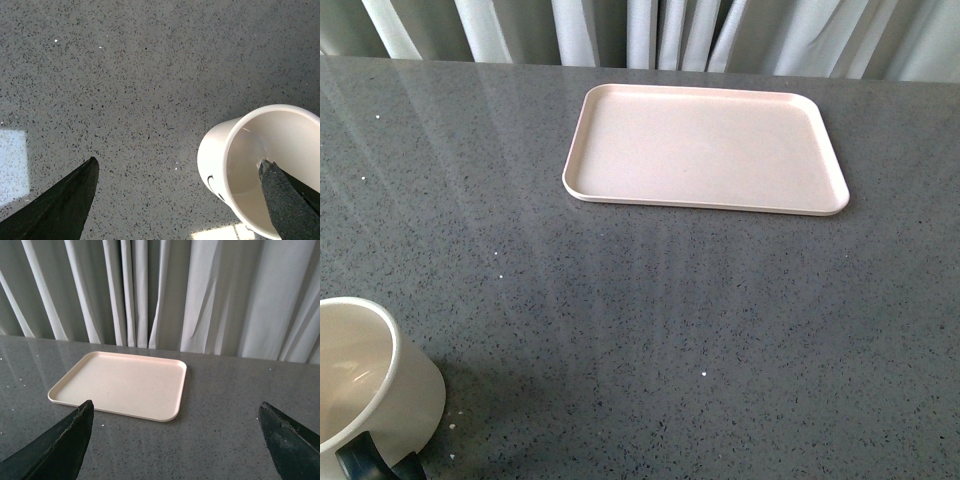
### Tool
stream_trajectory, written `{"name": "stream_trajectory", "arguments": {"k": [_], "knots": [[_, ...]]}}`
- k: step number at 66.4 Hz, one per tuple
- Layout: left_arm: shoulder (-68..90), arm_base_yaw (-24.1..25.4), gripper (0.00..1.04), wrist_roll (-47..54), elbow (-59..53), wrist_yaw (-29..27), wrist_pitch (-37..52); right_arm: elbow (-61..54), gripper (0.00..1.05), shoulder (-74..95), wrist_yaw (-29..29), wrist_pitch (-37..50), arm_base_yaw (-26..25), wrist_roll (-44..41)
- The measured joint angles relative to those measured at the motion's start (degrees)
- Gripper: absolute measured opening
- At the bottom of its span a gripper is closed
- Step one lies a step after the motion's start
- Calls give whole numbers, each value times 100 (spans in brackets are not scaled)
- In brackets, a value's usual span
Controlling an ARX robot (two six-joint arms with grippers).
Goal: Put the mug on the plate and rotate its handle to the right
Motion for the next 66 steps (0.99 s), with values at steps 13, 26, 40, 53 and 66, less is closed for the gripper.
{"name": "stream_trajectory", "arguments": {"k": [13,26,40,53,66], "knots": [[271,39,95,208,11,37,-24,0,96,0,-2,0,0,0],[424,42,95,341,11,52,-20,0,96,0,0,0,0,0],[632,-37,95,393,11,66,61,0,96,0,0,0,0,0],[1016,-234,95,404,26,28,282,0,96,0,0,0,0,2],[1259,-330,95,407,26,-66,444,0,96,0,0,0,0,0]]}}
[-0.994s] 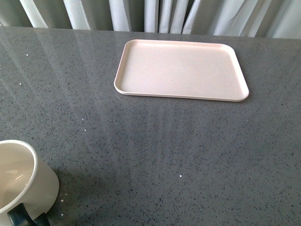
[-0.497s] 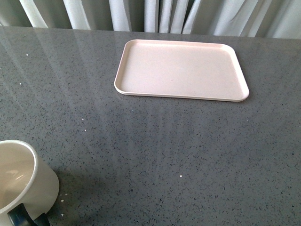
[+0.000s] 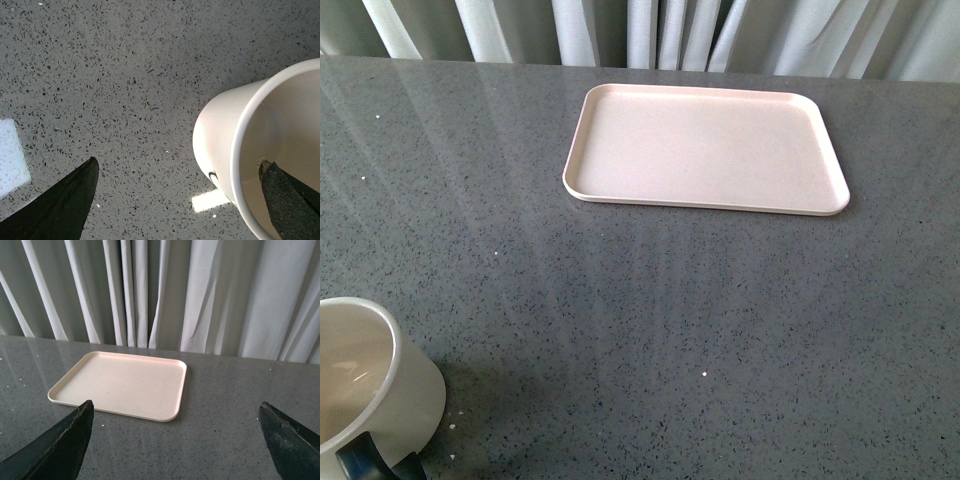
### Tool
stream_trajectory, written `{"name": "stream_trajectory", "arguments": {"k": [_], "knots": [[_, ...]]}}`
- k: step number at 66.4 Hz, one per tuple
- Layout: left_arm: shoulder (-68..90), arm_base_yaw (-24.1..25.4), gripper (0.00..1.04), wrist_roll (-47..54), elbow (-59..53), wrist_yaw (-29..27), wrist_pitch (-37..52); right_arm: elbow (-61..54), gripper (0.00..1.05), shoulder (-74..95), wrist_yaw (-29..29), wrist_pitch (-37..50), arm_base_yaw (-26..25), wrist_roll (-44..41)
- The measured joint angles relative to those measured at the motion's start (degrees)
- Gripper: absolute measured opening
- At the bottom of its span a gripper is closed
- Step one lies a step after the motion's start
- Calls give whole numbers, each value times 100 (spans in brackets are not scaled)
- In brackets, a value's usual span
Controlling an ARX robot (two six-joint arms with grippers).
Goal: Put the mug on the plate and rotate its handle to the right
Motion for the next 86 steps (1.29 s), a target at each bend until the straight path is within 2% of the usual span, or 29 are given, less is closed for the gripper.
{"name": "stream_trajectory", "arguments": {"k": [14,18,29,36,60,86], "knots": [[59,-142,64,-11,0,-46,129,0,96,0,-2,0,0,0],[59,-225,48,-44,0,-52,149,0,96,0,0,0,0,2],[-2,-411,23,-184,-4,-44,90,0,96,0,-2,0,0,0],[-251,-588,2,-382,9,-63,-138,0,96,0,0,0,0,0],[-555,-1296,2,-925,538,-258,-509,0,96,0,0,0,0,0],[584,-2586,2,-1836,2157,-656,-490,0,96,0,0,0,0,0]]}}
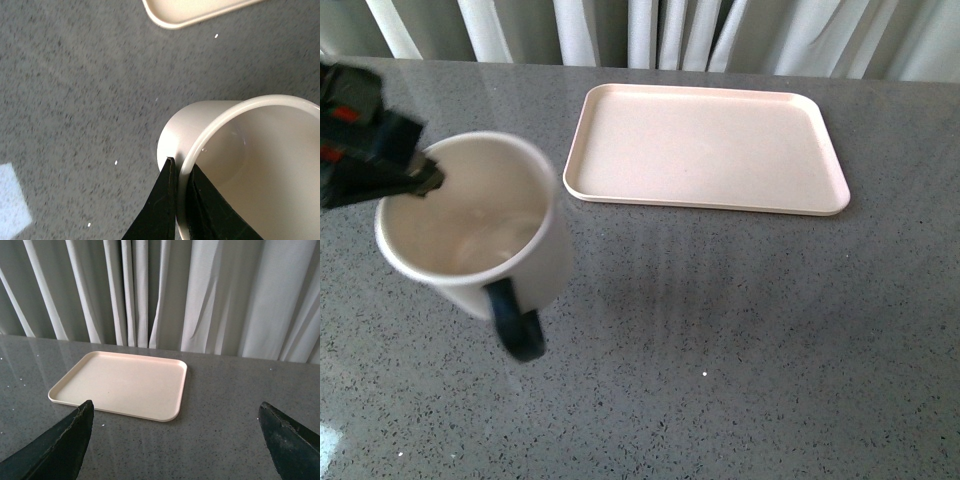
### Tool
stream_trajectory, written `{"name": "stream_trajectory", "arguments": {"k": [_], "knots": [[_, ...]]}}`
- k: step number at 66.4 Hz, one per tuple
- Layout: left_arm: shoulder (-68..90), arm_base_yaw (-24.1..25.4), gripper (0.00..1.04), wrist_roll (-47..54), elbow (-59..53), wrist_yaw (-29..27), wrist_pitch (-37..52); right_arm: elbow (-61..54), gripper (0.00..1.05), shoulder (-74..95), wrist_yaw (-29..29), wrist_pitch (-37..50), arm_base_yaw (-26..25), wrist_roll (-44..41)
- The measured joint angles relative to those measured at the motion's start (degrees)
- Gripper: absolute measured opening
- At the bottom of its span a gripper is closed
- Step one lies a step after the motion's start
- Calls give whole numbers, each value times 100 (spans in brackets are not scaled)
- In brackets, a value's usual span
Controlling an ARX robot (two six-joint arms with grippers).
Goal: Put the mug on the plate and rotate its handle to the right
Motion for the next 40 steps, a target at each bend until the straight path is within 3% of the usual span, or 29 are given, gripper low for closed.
{"name": "stream_trajectory", "arguments": {"k": [20,40], "knots": [[1419,-675,2,-898,1805,-315,184,0,96,0,-2,0,0,0],[1512,-780,2,-1119,1928,-332,201,0,96,0,-2,0,0,0]]}}
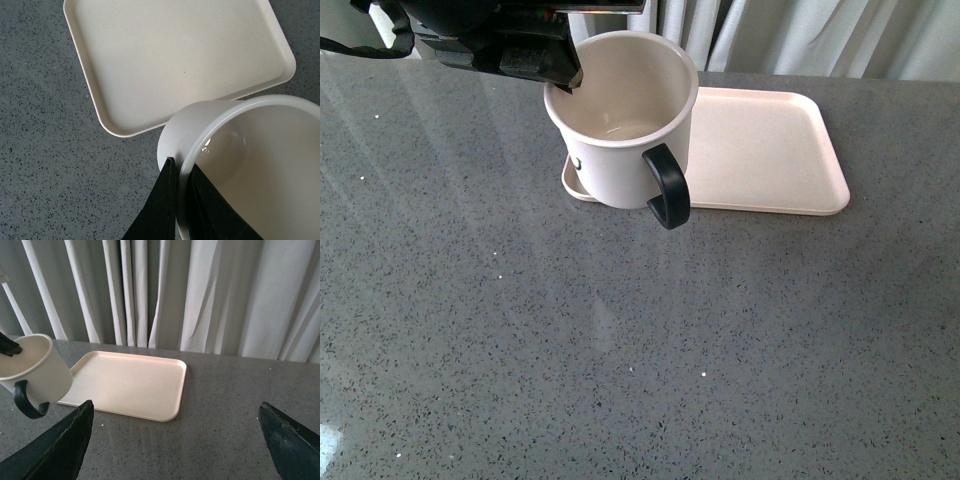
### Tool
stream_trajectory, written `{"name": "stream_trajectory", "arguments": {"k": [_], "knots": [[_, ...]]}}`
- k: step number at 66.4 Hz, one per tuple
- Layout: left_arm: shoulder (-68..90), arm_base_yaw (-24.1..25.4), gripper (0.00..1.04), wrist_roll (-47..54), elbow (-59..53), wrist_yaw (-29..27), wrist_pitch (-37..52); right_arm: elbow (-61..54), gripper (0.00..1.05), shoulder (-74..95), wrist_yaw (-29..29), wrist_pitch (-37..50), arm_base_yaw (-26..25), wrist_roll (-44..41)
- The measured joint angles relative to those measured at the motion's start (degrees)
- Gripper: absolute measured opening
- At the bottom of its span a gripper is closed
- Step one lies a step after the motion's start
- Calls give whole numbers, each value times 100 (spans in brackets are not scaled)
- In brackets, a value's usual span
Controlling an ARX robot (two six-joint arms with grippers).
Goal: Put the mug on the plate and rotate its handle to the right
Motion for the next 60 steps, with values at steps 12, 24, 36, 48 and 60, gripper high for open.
{"name": "stream_trajectory", "arguments": {"k": [12,24,36,48,60], "knots": [[4,7,2,-28,0,-11,-2,0,96,0,2,0,0,0],[466,39,2,-284,739,-275,-1080,0,96,0,2,0,0,2],[1508,-22,2,-584,2024,-348,-1305,0,96,0,2,0,0,0],[2422,-238,2,-750,3259,-297,-1694,0,96,0,2,0,0,2],[2907,-352,2,-785,3904,-254,-1985,0,96,0,2,0,0,2]]}}
